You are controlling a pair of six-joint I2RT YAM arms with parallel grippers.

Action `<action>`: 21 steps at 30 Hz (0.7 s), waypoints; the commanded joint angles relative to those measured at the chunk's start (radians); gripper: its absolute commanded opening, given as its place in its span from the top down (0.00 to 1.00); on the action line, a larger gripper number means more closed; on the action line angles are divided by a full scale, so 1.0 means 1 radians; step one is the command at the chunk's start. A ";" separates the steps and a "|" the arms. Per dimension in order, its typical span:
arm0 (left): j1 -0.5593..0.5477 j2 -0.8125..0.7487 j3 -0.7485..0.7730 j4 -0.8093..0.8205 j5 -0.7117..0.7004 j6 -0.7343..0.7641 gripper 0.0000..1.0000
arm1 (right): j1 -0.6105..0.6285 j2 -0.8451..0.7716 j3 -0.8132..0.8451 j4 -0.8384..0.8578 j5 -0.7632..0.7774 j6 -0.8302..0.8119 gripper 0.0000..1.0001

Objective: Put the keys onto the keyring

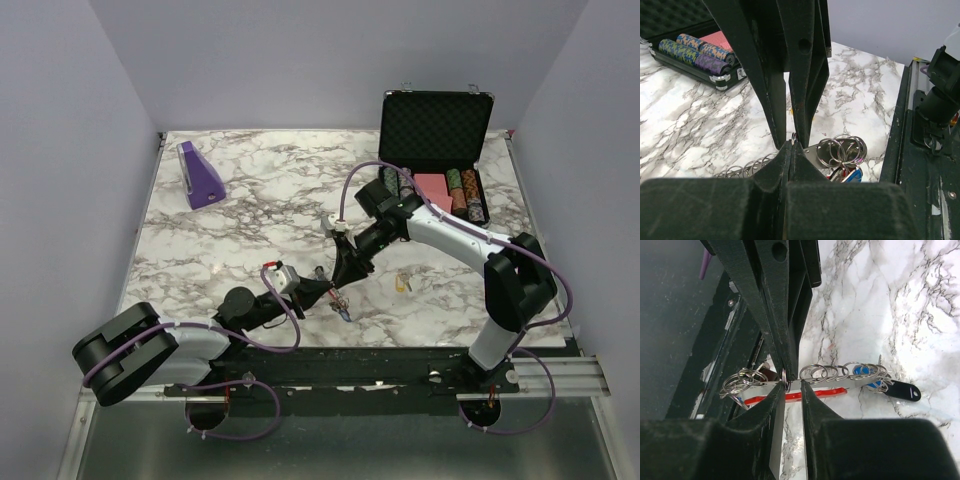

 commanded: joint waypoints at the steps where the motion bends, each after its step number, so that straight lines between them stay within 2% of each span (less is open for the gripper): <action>1: -0.007 -0.001 -0.088 0.169 -0.015 -0.015 1.00 | 0.003 0.011 0.001 0.009 -0.046 -0.001 0.77; 6: -0.007 0.005 -0.091 0.167 -0.023 -0.024 1.00 | 0.005 0.015 0.020 -0.022 -0.034 -0.013 0.99; 8: -0.007 0.005 -0.092 0.157 -0.033 -0.030 1.00 | 0.005 0.022 0.039 -0.046 -0.007 -0.013 0.99; 9: -0.007 0.002 -0.094 0.143 -0.033 -0.038 0.90 | 0.006 0.026 0.053 -0.066 0.012 -0.015 0.99; 10: -0.005 -0.007 -0.092 0.120 -0.038 -0.041 0.72 | 0.006 0.029 0.073 -0.092 0.047 -0.026 0.99; 11: -0.007 -0.025 -0.091 0.083 -0.041 -0.045 0.58 | 0.008 0.038 0.095 -0.147 0.076 -0.076 0.99; 13: -0.007 -0.085 -0.076 -0.041 -0.046 -0.049 0.44 | 0.012 0.057 0.151 -0.235 0.159 -0.127 0.99; 15: -0.007 -0.163 -0.034 -0.220 -0.050 -0.033 0.39 | 0.025 0.069 0.191 -0.281 0.245 -0.136 0.99; 17: -0.007 -0.238 0.003 -0.399 -0.056 0.005 0.38 | 0.043 0.074 0.210 -0.303 0.320 -0.142 0.99; 21: -0.007 -0.325 0.044 -0.592 -0.059 0.076 0.38 | 0.069 0.075 0.236 -0.304 0.400 -0.127 0.99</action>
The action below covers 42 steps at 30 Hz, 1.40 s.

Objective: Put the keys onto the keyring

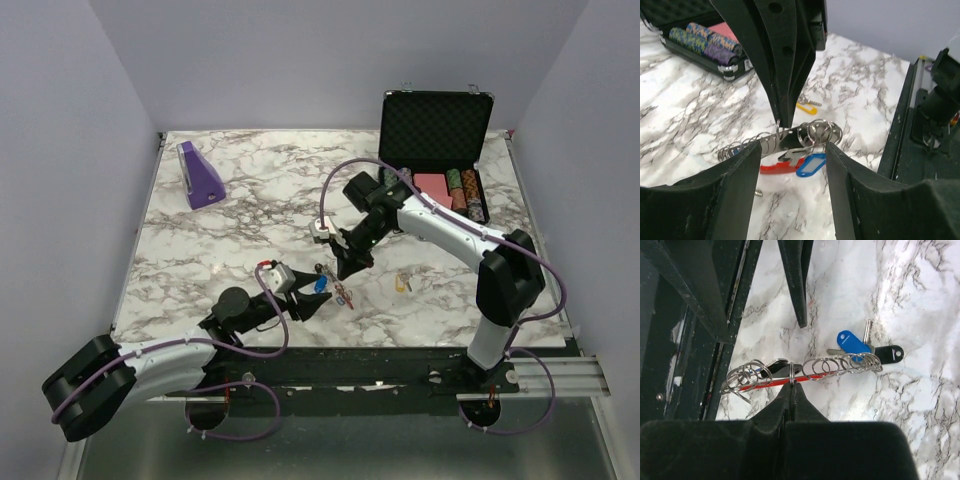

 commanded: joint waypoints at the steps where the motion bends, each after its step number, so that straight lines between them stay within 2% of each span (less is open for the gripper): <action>1: -0.006 -0.073 0.048 -0.322 -0.018 0.088 0.39 | 0.032 0.015 0.052 -0.074 0.140 -0.018 0.99; 6: -0.008 -0.035 0.070 -0.298 -0.033 0.090 0.43 | 0.062 0.029 0.081 -0.090 0.190 -0.018 0.99; 13: -0.009 0.076 0.101 -0.155 -0.027 0.096 0.49 | 0.096 0.056 0.098 -0.110 0.215 -0.009 0.99; 23: -0.016 0.182 0.107 -0.013 0.001 0.073 0.59 | 0.096 0.072 0.099 -0.119 0.169 -0.013 0.99; 36: -0.017 0.231 0.076 0.066 0.021 0.047 0.61 | 0.095 0.082 0.118 -0.140 0.109 -0.018 0.99; 42: -0.017 0.228 0.048 0.070 0.019 0.038 0.68 | 0.093 0.086 0.119 -0.148 0.092 -0.022 0.99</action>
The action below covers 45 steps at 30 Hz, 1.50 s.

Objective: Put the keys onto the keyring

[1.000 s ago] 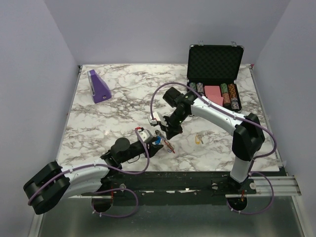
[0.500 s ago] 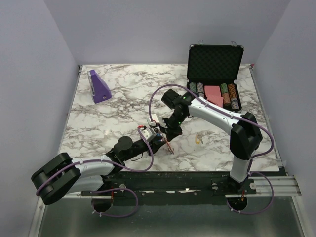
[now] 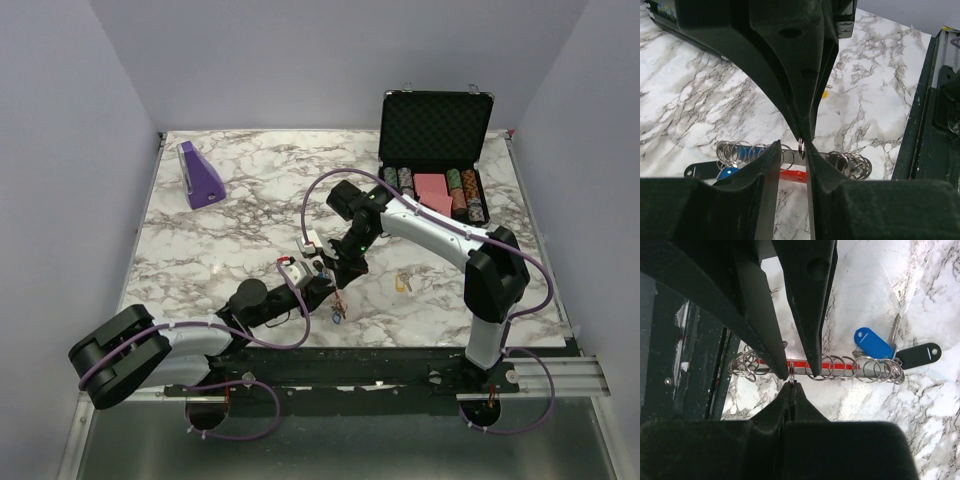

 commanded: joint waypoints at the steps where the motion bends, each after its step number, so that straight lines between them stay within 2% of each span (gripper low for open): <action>1: -0.004 0.002 -0.025 0.036 0.028 -0.016 0.70 | 0.002 0.015 0.031 -0.029 -0.051 -0.013 0.99; 10: -0.006 0.013 -0.014 0.032 0.037 -0.013 0.71 | 0.002 0.017 0.030 -0.034 -0.069 -0.014 0.99; 15: -0.004 0.030 -0.006 0.034 0.060 -0.014 0.82 | 0.001 0.017 0.033 -0.035 -0.082 -0.017 0.99; 19: -0.004 0.041 0.000 0.043 0.077 -0.017 1.00 | 0.002 0.018 0.033 -0.040 -0.089 -0.019 0.99; 22: -0.004 0.038 -0.008 0.060 0.077 -0.019 1.00 | 0.002 0.018 0.031 -0.038 -0.095 -0.019 0.99; 23: -0.004 0.033 -0.015 0.071 0.071 -0.020 1.00 | 0.001 0.018 0.030 -0.038 -0.097 -0.019 0.97; 24: -0.004 0.028 -0.026 0.085 0.066 -0.022 1.00 | -0.001 0.018 0.030 -0.038 -0.099 -0.018 0.91; 28: -0.004 -0.013 -0.084 0.143 0.017 -0.031 1.00 | -0.048 0.006 0.008 -0.029 -0.148 -0.025 0.59; 29: -0.004 -0.027 -0.097 0.154 0.009 -0.031 1.00 | -0.066 0.003 0.007 -0.031 -0.166 -0.031 0.57; 34: -0.004 -0.061 -0.132 0.213 -0.003 -0.036 1.00 | -0.155 -0.021 -0.022 -0.032 -0.272 -0.085 0.56; 40: -0.004 -0.045 -0.174 0.299 -0.001 -0.042 1.00 | -0.160 -0.119 -0.201 0.196 -0.387 -0.073 0.59; 45: -0.004 -0.028 -0.172 0.318 0.003 -0.046 1.00 | -0.160 -0.150 -0.251 0.308 -0.427 0.005 0.61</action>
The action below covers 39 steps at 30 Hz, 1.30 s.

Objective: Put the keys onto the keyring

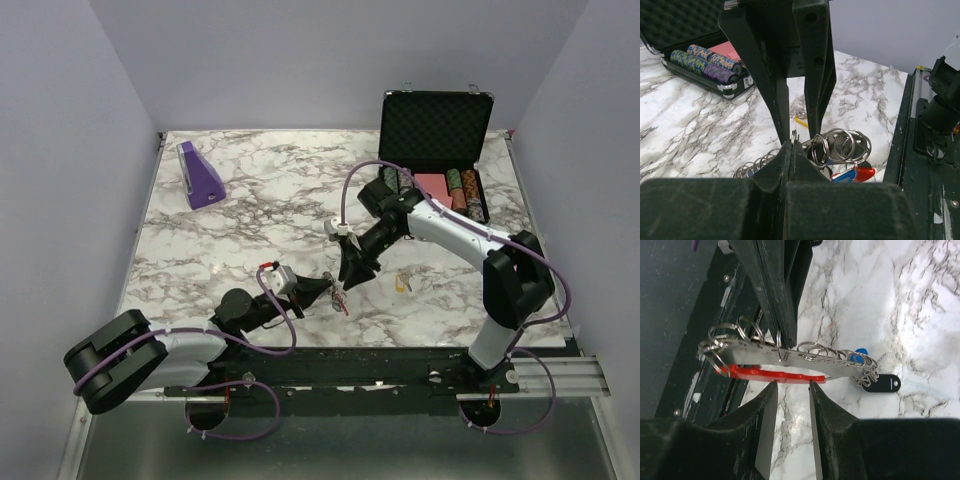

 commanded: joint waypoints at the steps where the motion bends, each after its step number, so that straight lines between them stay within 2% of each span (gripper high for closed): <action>1: -0.004 0.015 -0.091 0.100 -0.007 -0.015 1.00 | 0.003 -0.052 -0.043 0.173 -0.111 0.068 0.61; 4: -0.006 0.025 -0.088 0.106 -0.004 -0.017 1.00 | 0.005 -0.058 -0.067 0.238 -0.121 0.129 0.62; 9: -0.004 0.037 -0.088 0.113 -0.004 -0.020 1.00 | 0.006 -0.052 -0.072 0.252 -0.141 0.148 0.63; 14: -0.004 0.046 -0.087 0.123 -0.006 -0.022 1.00 | 0.009 -0.045 -0.068 0.229 -0.167 0.134 0.70; 19: -0.004 0.049 -0.087 0.126 -0.006 -0.022 1.00 | 0.017 -0.031 -0.057 0.209 -0.167 0.123 0.84; 22: -0.004 0.051 -0.087 0.123 -0.006 -0.022 1.00 | 0.020 -0.019 -0.042 0.172 -0.174 0.097 0.86; 24: -0.004 0.051 -0.087 0.118 -0.009 -0.022 1.00 | 0.018 -0.023 -0.038 0.155 -0.186 0.076 0.84; 29: -0.004 0.042 -0.096 0.110 -0.048 -0.025 1.00 | 0.020 -0.037 -0.040 0.137 -0.177 0.051 0.69; 39: -0.004 -0.014 -0.114 0.077 -0.082 -0.017 1.00 | 0.020 -0.057 -0.037 0.149 -0.138 0.065 0.67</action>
